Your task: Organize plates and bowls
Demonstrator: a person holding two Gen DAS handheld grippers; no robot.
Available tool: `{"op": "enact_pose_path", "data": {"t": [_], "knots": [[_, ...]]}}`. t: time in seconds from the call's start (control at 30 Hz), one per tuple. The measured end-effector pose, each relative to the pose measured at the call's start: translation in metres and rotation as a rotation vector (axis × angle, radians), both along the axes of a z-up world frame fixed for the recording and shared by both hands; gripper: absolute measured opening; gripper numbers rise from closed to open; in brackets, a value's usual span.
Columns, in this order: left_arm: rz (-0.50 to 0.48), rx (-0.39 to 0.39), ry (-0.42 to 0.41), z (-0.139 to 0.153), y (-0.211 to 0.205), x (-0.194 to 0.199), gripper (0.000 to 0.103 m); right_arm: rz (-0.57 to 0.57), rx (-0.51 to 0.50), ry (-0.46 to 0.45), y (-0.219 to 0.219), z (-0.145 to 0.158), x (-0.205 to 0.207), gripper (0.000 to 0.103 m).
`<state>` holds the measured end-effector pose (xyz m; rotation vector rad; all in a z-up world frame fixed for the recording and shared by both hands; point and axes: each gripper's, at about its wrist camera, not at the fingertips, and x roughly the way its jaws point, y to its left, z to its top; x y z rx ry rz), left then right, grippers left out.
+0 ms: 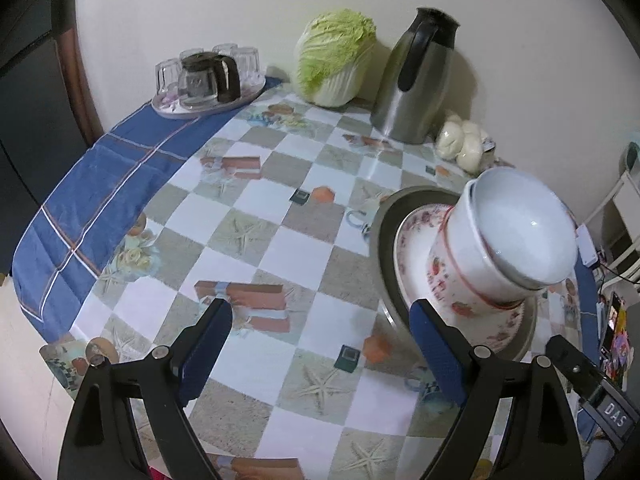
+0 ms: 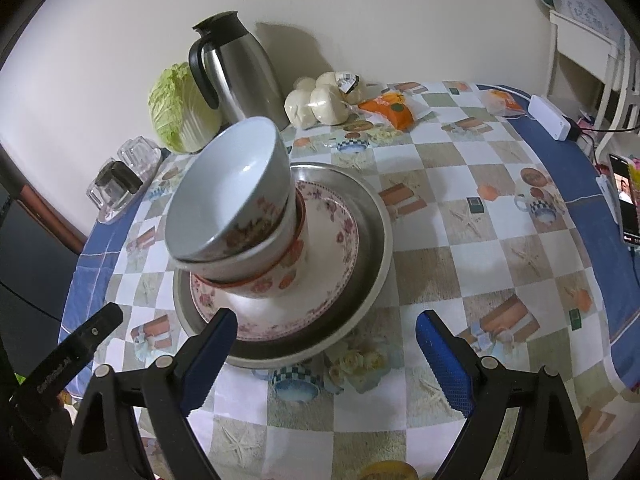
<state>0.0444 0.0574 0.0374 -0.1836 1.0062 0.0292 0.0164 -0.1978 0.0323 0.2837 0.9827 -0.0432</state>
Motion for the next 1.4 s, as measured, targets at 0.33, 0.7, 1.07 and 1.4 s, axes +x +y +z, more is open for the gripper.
{"op": "enact_pose_path", "data": {"t": [0.33,0.7,1.07,1.4], "knots": [[-0.037,0.046,0.049,-0.013,-0.006,0.005,0.091,-0.004,-0.007,0.022,0.002,-0.007,-0.004,0.093],[-0.089,0.021,0.092,-0.023,-0.014,0.012,0.091,0.003,-0.024,0.042,0.006,-0.014,0.001,0.093],[-0.122,0.023,0.111,-0.03,-0.02,0.018,0.091,0.007,-0.038,0.057,0.007,-0.019,0.006,0.093],[-0.138,0.053,0.124,-0.038,-0.026,0.022,0.091,0.011,-0.042,0.082,0.008,-0.027,0.009,0.093]]}}
